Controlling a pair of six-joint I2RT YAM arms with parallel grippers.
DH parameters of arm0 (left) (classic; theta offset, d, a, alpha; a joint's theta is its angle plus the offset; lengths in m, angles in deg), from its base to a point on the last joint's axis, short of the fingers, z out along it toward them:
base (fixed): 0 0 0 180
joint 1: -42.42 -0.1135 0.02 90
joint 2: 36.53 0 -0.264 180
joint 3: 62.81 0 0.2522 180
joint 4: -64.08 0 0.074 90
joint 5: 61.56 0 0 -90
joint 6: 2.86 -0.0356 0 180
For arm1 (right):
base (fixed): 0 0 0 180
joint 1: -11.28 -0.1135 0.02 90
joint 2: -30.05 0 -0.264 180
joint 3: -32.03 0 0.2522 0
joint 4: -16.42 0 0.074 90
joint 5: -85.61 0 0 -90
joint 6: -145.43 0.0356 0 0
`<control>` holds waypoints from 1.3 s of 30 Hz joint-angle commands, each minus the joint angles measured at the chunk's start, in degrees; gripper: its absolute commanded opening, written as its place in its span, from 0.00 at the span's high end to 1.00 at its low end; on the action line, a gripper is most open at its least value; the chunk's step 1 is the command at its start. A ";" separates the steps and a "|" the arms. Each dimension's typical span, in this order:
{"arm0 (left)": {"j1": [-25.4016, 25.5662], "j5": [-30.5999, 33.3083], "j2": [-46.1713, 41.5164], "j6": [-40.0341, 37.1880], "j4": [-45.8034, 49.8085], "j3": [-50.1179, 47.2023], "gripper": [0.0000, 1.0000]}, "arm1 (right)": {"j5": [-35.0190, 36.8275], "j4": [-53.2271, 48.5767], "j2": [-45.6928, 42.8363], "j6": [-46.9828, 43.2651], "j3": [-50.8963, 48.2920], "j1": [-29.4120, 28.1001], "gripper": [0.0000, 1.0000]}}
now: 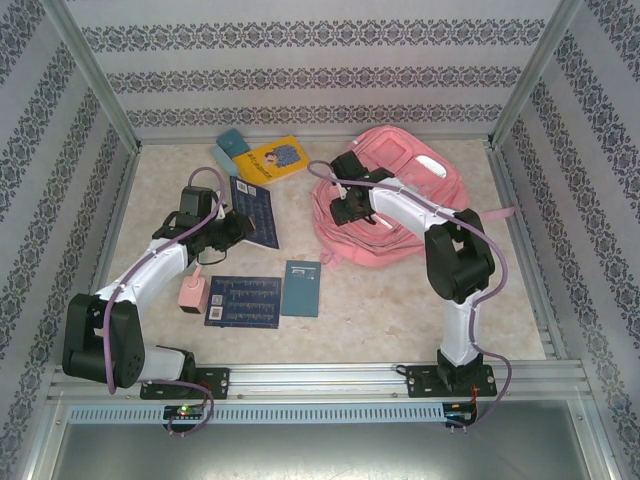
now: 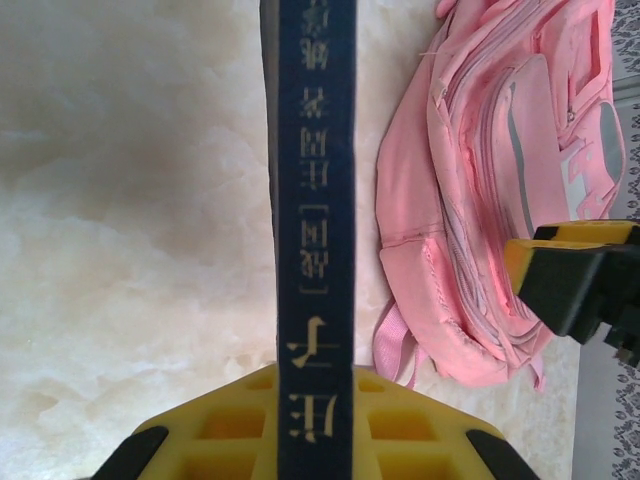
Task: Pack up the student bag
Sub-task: Open the student bag at the top-right of the table, then place the book in the student bag.
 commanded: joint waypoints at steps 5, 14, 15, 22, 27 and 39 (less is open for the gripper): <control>0.14 -3.45 -1.37 -0.33 -1.56 3.48 1.00 | 8.01 -1.35 4.58 -2.03 0.36 0.08 0.54; 1.67 -4.01 -0.46 2.70 -8.21 2.54 1.00 | 6.97 -1.48 -0.74 0.00 4.25 0.25 1.00; 1.97 -4.05 -0.11 3.55 -9.89 2.03 1.00 | 6.88 -1.92 -1.28 0.15 5.30 0.32 1.00; 7.78 -1.26 4.95 9.25 -22.47 1.33 1.00 | 0.48 -8.68 -2.86 4.64 16.53 3.76 1.00; 12.91 1.90 10.28 11.94 -28.14 5.25 1.00 | -7.73 -11.78 -3.66 10.56 23.46 8.14 1.00; 22.82 6.45 27.55 22.47 -43.89 17.83 1.00 | -17.93 -11.97 -6.40 19.51 27.90 12.25 1.00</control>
